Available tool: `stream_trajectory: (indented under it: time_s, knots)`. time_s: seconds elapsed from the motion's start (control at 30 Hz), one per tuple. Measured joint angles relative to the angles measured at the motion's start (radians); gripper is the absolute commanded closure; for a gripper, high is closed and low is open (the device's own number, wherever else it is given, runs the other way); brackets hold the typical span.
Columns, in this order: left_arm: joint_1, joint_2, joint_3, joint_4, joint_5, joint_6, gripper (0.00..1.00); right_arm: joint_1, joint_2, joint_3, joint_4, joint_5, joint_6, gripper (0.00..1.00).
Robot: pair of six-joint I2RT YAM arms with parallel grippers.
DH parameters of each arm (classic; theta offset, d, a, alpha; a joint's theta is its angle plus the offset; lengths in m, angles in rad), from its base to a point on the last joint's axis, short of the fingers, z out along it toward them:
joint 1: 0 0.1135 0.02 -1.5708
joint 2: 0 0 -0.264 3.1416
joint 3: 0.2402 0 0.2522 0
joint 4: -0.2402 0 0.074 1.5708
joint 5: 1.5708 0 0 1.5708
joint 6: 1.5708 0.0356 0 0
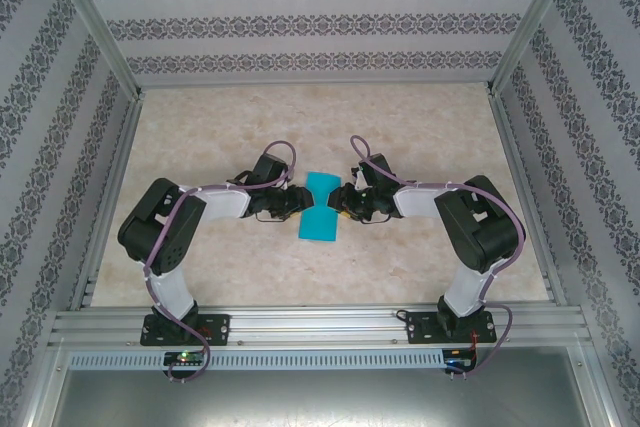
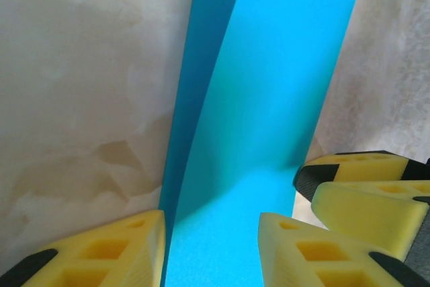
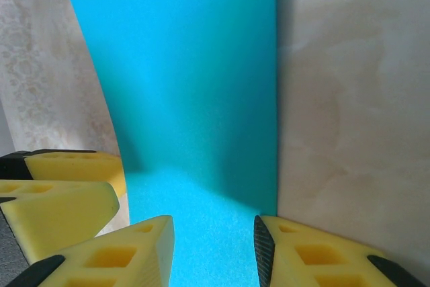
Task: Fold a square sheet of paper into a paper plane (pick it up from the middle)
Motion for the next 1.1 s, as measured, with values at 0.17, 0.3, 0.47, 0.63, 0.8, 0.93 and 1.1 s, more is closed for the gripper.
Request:
stream_trajectory:
  time_s: [0.17, 0.3, 0.47, 0.63, 0.8, 0.93, 1.1]
  knots:
    - [0.0, 0.01, 0.001, 0.023, 0.014, -0.01, 0.61, 0.0, 0.0, 0.0, 0.0, 0.0, 0.0, 0.62]
    - [0.0, 0.01, 0.001, 0.039, 0.028, -0.015, 0.61, 0.0, 0.0, 0.0, 0.0, -0.001, 0.0, 0.62]
    - [0.0, 0.01, 0.001, 0.042, 0.029, -0.015, 0.6, 0.0, 0.0, 0.0, 0.0, -0.003, 0.0, 0.62]
    - [0.0, 0.01, 0.011, 0.031, 0.006, -0.003, 0.57, 0.0, 0.0, 0.0, 0.0, -0.003, 0.0, 0.62]
    - [0.001, 0.017, 0.069, 0.009, -0.022, 0.027, 0.55, 0.0, 0.0, 0.0, 0.0, -0.003, 0.0, 0.62]
    - [0.001, 0.041, 0.093, 0.01, -0.036, 0.04, 0.53, 0.0, 0.0, -0.001, 0.0, -0.003, 0.0, 0.62]
    - [0.001, 0.055, 0.093, -0.002, -0.051, 0.046, 0.54, 0.0, 0.0, -0.001, 0.001, -0.003, 0.0, 0.62]
